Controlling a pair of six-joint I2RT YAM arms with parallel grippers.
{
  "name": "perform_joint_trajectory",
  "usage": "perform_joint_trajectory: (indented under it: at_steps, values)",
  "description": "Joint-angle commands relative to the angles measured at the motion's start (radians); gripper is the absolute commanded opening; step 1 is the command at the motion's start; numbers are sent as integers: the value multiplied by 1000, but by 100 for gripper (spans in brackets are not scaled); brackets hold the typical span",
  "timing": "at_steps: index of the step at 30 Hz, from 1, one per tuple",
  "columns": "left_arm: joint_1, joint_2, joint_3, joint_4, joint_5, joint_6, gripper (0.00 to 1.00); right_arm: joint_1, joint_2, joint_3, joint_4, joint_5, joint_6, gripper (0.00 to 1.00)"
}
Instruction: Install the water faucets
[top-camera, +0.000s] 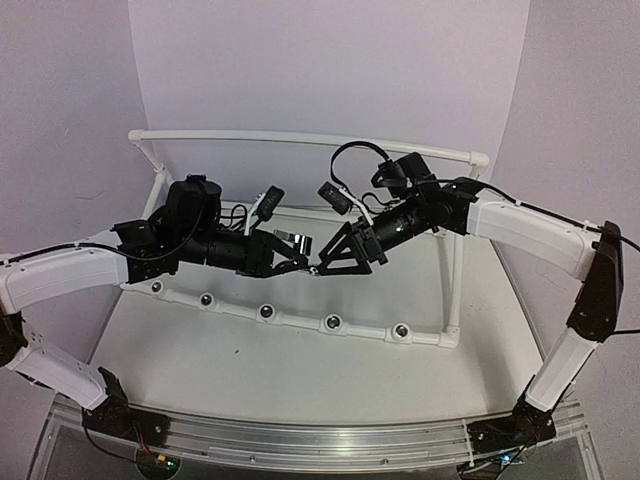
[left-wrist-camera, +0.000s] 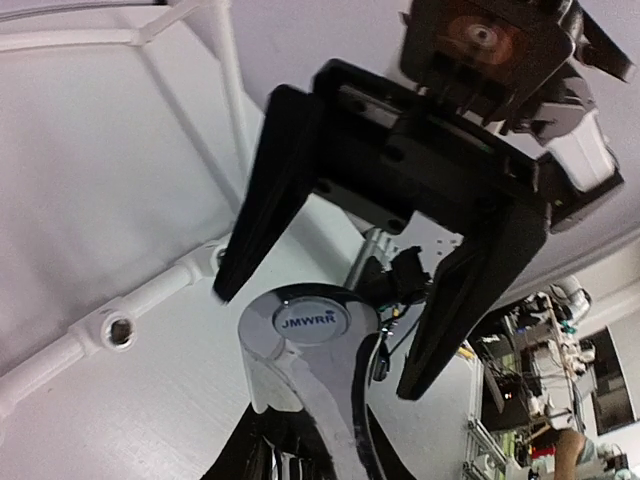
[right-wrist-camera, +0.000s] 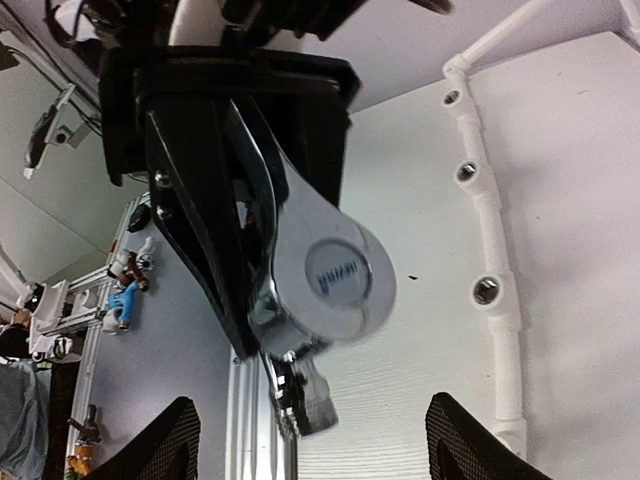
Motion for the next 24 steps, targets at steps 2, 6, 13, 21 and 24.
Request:
perform_joint_trajectory:
  at_steps: [2,6,13,21,24]
  values:
    - [2,-170,14,-180,-449,-125,0,-11,-44,-50,17,360,-20,75]
    - [1,-209,-12,-306,-640,-331,0,-13,-76,-153,51,614,-47,75]
    - [-87,-160,-11,-485,-931,-505,0,-12,-83,-307,62,798,-93,72]
    - [-220,70,127,-666,-1157,-495,0,-2,-14,-366,95,827,-108,68]
    - [-228,115,147,-683,-1170,-480,0,10,3,-382,113,863,-110,67]
